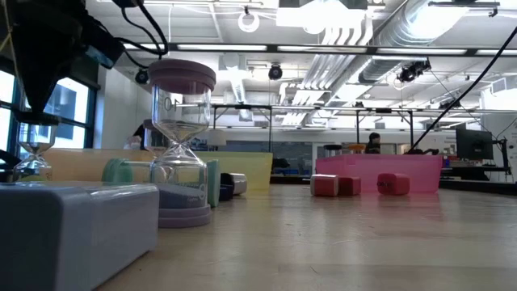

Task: Pick & Place Office items
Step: Put the green sand timer into the pink bin

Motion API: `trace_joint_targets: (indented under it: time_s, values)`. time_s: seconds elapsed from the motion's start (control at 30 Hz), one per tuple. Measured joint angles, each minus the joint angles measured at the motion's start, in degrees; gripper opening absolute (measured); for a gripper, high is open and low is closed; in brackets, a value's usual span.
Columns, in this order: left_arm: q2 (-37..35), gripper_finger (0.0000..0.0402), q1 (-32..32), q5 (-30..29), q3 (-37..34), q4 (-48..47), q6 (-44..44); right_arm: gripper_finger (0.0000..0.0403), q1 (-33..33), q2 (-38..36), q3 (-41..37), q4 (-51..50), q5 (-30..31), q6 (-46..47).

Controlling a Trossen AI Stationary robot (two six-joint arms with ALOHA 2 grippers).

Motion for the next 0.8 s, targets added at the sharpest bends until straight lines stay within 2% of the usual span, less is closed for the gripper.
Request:
trace_joint_targets:
  time_s: [0.2, 0.8]
  values:
    - [-0.44, 0.028, 0.04, -2.1, 0.0, 0.52, 1.78, 0.0281, 0.0, 0.0, 0.0, 0.03, 0.23, 0.0]
    - [-0.39, 0.028, 0.24, -0.35, -4.78, 6.94, 2.96, 0.0281, -0.54, 0.0, -0.02, -0.26, 1.3, -0.66]
